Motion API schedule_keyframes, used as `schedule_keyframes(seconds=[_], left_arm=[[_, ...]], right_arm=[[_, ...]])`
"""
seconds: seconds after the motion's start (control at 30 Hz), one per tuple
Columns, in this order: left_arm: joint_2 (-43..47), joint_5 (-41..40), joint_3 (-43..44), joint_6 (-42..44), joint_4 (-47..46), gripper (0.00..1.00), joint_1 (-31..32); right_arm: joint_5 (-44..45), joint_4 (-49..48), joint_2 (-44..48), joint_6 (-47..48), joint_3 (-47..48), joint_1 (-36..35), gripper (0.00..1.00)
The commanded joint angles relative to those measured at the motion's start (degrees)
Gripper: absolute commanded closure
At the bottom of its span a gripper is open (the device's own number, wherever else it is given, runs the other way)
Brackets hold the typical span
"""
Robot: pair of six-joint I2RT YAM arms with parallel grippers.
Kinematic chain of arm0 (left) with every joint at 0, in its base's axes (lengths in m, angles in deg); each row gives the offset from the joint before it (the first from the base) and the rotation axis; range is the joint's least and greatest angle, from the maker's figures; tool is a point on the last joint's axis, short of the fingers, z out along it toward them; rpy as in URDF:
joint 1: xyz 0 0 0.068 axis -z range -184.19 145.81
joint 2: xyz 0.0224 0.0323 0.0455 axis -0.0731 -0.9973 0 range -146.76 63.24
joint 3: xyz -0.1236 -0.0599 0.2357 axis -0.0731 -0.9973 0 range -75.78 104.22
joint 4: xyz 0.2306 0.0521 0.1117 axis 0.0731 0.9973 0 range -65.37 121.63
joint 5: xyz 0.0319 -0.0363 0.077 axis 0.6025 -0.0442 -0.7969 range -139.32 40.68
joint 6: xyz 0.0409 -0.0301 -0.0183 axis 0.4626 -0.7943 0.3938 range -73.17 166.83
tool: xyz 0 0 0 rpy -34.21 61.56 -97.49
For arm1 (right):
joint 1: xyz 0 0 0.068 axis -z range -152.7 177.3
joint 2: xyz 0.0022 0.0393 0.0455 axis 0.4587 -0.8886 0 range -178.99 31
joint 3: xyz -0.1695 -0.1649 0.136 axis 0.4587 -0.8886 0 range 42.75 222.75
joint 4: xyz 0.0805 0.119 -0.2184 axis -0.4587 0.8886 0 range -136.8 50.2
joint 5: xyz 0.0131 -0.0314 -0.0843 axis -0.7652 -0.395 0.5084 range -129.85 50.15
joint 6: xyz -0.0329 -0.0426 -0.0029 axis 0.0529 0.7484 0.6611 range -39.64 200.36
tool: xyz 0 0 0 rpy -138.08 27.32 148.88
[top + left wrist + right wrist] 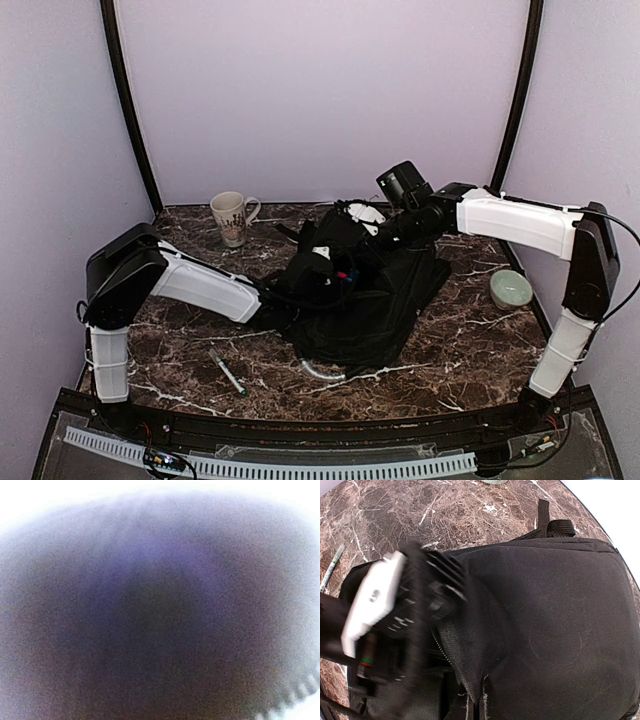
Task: Pack the student bag
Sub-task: Place the stationery in the student bag, then pick up the stationery from the center of the board.
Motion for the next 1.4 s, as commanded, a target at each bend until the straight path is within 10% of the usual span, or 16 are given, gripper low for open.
schedule_keyframes(seconds=[0.0,0.63,1.37], left_arm=[[11.4,5.1,-5.4,2.1,4.5,0.83,0.8],[38.5,-3.7,-17.6,-25.2,65.6,0.58,4.0],[41.3,8.9,-26.5,-37.7,66.5,0.56,-0.5]], right_arm=[[-1.3,-4.2,1.5,0.5,0.0,-0.6,1.00],[-0.8,-4.7,1.0,1.2,-1.0,-0.6,1.00],[-2.5,-3.9,0.4,1.2,-0.8,-0.5,1.00]])
